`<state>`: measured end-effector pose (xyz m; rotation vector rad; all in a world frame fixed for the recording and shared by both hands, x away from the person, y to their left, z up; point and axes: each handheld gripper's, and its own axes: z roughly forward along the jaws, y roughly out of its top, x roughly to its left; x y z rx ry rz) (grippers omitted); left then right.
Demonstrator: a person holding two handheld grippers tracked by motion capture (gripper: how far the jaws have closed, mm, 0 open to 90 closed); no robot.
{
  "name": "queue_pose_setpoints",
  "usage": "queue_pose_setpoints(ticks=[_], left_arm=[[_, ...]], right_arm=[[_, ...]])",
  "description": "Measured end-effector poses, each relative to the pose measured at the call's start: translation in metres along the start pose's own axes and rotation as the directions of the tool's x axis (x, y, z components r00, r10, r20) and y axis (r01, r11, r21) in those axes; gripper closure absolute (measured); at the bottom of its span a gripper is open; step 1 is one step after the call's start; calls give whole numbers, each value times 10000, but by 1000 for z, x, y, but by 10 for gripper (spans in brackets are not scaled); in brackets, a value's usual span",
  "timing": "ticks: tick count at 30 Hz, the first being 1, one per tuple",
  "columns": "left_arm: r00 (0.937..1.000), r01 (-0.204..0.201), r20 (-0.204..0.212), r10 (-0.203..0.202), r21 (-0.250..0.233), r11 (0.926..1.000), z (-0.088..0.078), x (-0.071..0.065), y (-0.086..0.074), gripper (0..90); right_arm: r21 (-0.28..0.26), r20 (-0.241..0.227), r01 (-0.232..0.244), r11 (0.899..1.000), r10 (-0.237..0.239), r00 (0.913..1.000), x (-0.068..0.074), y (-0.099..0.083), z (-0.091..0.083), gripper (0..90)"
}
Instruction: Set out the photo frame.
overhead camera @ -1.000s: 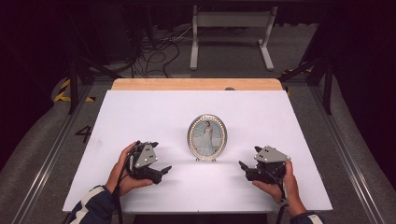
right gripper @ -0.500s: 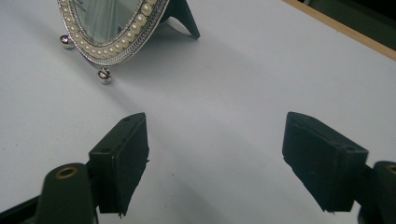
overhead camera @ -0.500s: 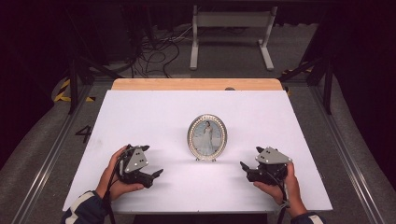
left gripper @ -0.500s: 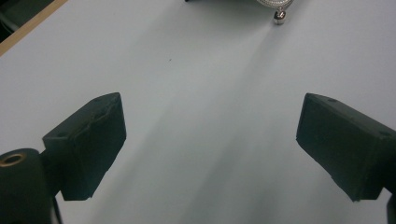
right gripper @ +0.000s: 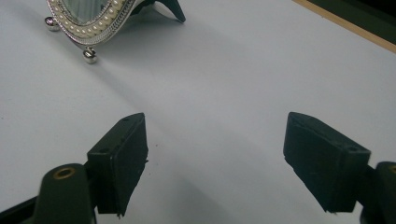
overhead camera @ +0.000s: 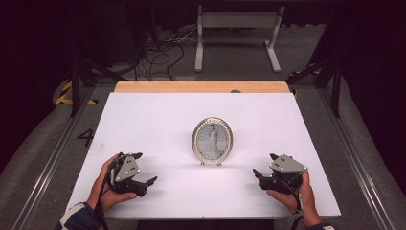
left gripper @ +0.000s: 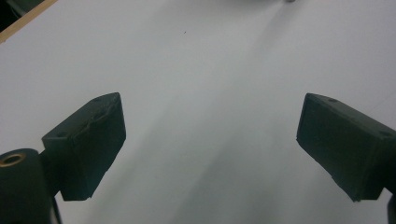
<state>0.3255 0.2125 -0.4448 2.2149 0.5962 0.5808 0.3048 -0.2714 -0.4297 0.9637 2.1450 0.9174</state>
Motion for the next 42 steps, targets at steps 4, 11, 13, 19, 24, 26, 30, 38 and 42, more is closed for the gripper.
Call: queue_pose_setpoints(ticks=[4,11,13,19,24,26,30,38,42], left_arm=[[9999,117,-64,-117,-2,9999,-3,3,-6,85],[9993,320,-183,-319,43,9995,-11,8,-16,84],[9989,443,-182,-443,35,9990,-13,9,-19,84],[9974,670,-256,-669,33,9978,-18,13,-28,84],[9950,965,-261,-965,-3,9953,-23,17,-35,84],[9937,1075,-314,-1076,-42,9942,-25,18,-38,84],[9897,1388,-335,-1391,-125,9902,-31,19,-44,83],[9858,1629,-387,-1635,-173,9865,-34,22,-50,82],[9874,1549,-317,-1550,-71,9879,-32,20,-49,82]], right_arm=[[-35,58,-146,9999,147,9999,-3,-3,-3,220],[-76,216,-350,9994,352,9991,-9,-8,-10,216],[-76,257,-350,9994,351,9991,-10,-10,-11,215],[-69,298,-467,9989,469,9985,-14,-18,-14,213],[-141,349,-530,9985,535,9980,-18,-24,-16,211],[-138,379,-571,9983,576,9976,-19,-26,-17,210],[-273,456,-597,9978,609,9971,-20,-28,-20,208],[-326,486,-635,9975,650,9967,-20,-31,-20,200],[-322,471,-691,9971,706,9964,-19,-32,-18,198]])
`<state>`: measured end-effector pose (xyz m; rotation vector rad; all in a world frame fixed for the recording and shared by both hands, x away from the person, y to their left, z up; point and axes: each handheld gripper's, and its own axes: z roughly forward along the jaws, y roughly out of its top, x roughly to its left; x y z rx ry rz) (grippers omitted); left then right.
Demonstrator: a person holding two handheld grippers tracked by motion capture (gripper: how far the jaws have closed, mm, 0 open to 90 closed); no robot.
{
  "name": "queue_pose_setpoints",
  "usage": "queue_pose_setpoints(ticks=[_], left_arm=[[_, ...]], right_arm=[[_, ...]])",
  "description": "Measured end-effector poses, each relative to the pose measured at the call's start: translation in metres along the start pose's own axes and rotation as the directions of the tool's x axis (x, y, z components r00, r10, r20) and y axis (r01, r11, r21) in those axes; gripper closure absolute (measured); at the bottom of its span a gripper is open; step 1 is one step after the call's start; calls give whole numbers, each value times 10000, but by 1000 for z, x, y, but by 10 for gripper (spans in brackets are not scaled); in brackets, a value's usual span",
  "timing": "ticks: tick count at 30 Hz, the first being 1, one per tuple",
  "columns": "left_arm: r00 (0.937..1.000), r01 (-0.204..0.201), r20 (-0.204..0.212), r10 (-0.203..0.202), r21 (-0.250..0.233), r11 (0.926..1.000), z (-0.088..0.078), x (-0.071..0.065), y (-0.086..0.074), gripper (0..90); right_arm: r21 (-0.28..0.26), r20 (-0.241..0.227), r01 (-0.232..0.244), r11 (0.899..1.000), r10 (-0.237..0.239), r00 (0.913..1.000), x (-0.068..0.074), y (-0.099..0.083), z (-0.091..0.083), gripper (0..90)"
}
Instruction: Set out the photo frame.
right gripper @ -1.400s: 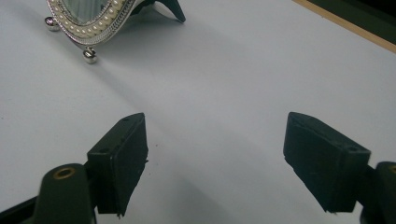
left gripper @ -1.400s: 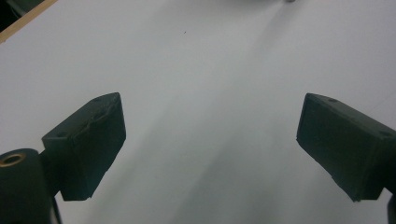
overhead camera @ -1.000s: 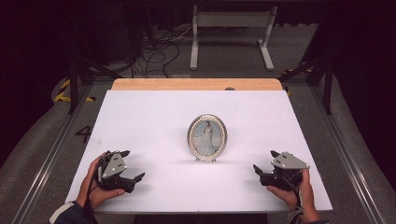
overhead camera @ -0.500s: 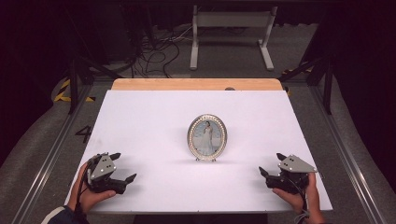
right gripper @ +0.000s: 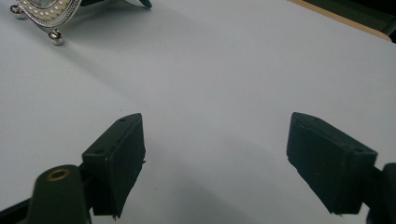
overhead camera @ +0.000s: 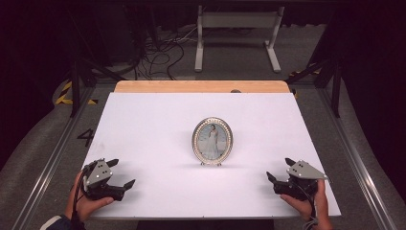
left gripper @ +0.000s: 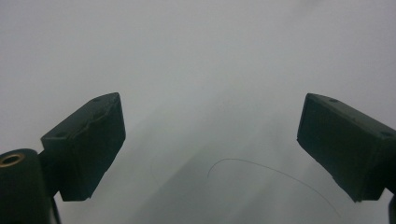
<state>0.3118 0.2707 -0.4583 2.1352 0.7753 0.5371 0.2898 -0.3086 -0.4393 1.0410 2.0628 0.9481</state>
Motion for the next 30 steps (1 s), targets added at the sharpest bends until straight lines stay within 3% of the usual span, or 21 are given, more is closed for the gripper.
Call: queue_pose_setpoints(ticks=[7,30], left_arm=[[9995,-281,-142,283,163,9995,0,-2,-1,82],[9999,-149,-61,150,198,9997,3,-2,-2,82]], right_arm=[[3,100,71,10000,-71,9999,2,1,0,194],[-17,84,63,10000,-63,9999,3,1,1,190]])
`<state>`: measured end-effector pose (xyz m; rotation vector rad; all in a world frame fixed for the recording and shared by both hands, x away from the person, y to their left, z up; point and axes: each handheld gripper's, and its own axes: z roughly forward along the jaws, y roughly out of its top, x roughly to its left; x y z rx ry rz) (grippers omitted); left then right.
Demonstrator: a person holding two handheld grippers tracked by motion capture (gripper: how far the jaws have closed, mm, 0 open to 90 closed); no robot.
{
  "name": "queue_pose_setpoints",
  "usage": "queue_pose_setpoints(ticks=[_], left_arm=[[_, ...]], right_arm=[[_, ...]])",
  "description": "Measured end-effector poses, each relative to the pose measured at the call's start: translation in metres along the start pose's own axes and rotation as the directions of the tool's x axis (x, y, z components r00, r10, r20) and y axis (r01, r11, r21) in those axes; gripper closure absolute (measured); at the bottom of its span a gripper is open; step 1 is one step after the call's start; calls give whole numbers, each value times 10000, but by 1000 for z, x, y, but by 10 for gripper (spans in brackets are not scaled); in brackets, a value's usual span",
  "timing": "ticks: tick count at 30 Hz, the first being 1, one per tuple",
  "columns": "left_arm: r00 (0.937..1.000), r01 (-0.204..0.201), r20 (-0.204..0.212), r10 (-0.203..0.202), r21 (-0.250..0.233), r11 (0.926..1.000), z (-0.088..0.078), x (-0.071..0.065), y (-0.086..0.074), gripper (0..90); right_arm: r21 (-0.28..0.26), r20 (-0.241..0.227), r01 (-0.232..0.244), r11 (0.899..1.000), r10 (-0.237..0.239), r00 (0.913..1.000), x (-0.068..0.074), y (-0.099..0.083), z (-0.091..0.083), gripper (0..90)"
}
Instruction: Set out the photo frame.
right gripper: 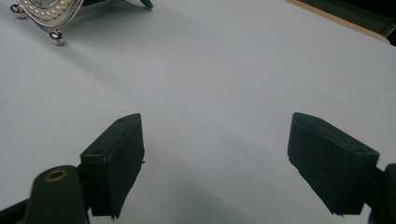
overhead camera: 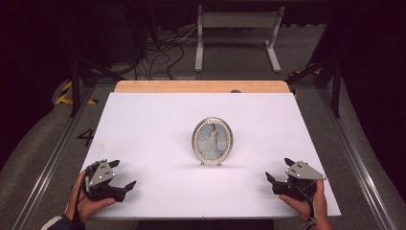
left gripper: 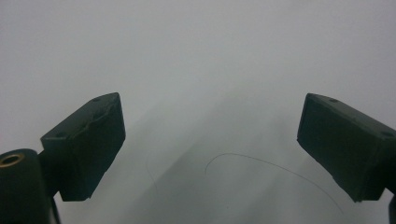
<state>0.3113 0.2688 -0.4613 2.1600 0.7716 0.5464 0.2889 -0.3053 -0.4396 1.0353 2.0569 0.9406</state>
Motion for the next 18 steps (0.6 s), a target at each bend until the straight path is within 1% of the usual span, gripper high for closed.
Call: queue_pose_setpoints(ticks=[8,18], left_arm=[[10000,35,-22,-35,-5,10000,0,0,0,81],[10000,-74,32,74,16,10000,1,1,1,82]], right_arm=[[-2,-20,-1,10000,1,10000,0,0,0,188],[12,14,-14,10000,14,10000,-1,-1,0,186]])
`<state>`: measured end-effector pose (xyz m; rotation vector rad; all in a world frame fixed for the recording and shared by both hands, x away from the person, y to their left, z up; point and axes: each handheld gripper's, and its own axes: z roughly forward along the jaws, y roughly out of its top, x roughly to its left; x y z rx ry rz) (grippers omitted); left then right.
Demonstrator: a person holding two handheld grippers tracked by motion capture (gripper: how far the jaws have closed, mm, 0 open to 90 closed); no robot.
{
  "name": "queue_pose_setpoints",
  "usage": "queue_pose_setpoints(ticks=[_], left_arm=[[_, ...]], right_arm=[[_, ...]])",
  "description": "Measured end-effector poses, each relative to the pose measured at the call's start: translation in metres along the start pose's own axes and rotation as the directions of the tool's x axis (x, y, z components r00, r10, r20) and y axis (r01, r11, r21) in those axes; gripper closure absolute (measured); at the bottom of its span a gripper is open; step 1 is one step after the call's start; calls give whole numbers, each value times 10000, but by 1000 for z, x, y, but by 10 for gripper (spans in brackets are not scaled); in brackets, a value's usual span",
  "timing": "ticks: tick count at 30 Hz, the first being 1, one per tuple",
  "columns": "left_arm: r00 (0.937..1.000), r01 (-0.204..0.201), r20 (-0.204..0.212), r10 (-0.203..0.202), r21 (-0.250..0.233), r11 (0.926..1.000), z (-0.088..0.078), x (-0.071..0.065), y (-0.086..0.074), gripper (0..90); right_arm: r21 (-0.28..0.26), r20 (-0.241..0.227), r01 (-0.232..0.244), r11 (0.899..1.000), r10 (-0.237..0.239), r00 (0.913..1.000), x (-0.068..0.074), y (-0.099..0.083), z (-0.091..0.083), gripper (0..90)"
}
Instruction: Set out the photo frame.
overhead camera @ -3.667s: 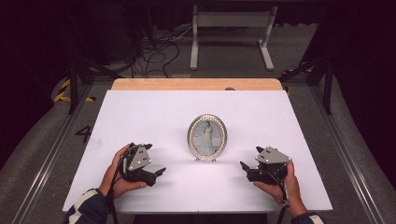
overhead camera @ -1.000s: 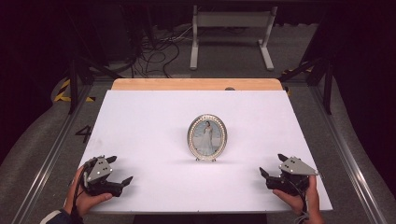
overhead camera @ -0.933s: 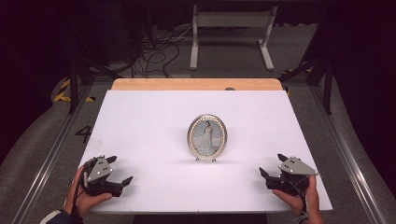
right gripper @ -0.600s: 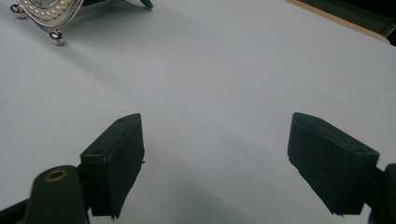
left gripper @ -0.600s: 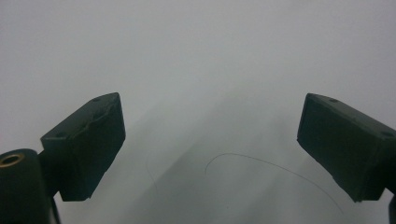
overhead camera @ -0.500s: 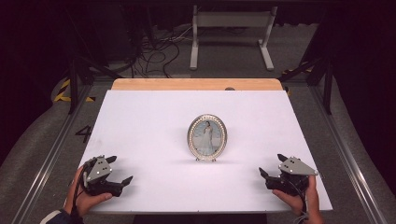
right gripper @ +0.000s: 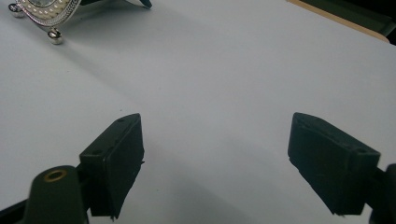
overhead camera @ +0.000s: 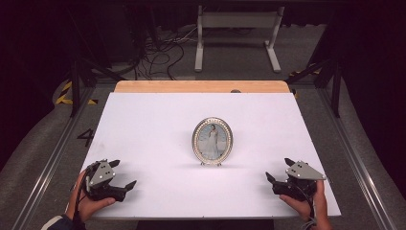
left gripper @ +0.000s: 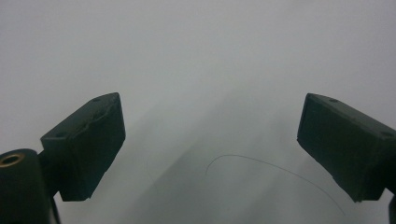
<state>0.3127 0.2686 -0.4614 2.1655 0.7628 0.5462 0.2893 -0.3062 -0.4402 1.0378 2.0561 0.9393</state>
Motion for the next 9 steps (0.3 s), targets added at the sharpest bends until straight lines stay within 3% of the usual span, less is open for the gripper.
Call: queue_pose_setpoints(ticks=[9], left_arm=[[9999,131,10,-131,1,9999,1,1,0,81]], right_arm=[[-6,44,-67,10000,67,10000,0,0,1,183]])
